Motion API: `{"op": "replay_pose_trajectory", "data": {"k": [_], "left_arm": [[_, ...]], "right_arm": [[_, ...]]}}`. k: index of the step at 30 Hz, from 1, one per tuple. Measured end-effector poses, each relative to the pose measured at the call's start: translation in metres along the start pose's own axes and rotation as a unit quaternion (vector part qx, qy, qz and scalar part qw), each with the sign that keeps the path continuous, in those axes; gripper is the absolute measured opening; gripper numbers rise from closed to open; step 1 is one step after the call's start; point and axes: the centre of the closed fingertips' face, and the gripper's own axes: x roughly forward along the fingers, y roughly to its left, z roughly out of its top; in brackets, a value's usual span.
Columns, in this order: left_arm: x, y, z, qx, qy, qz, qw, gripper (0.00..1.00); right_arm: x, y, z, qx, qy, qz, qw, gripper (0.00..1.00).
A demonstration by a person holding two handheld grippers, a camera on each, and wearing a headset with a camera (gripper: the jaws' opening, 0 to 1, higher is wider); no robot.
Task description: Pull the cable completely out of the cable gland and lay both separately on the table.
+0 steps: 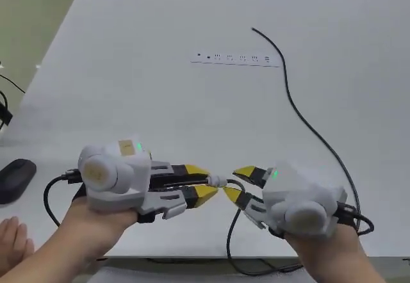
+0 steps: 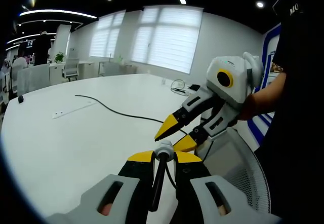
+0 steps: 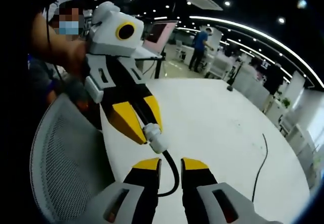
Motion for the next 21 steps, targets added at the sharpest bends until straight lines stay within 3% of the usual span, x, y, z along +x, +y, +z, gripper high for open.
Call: {"op": "replay_pose_trajectory", "data": {"k": [4, 9, 13, 21], "left_arm": [[-0.0005, 0.0006, 0.0001, 0.0, 0.0, 0.0, 1.0, 0.15], [-0.0011, 0.0015, -0.0004, 0.002, 0.002, -0.002, 1.0, 0.15], [-0.0013, 0.0023, 0.0022, 0.0, -0.002, 0.0, 1.0, 0.15], [0.0021, -0.0012, 0.0036, 0.004, -0.002, -0.002, 1.0, 0.15]], "right_arm": [[0.0032, 0.0024, 0.0043, -0.051, 0.002, 0.002, 0.9987, 0.04], [0.0054, 0.0018, 0.0028, -0.076, 0.005, 0.002, 0.9971, 0.01], [0.0056, 0.0011, 0.004, -0.076, 0.001, 0.004, 0.9971, 0.0], [0.0042, 0.0031, -0.0018, -0.044, 0.001, 0.009, 0.999, 0.0]]}}
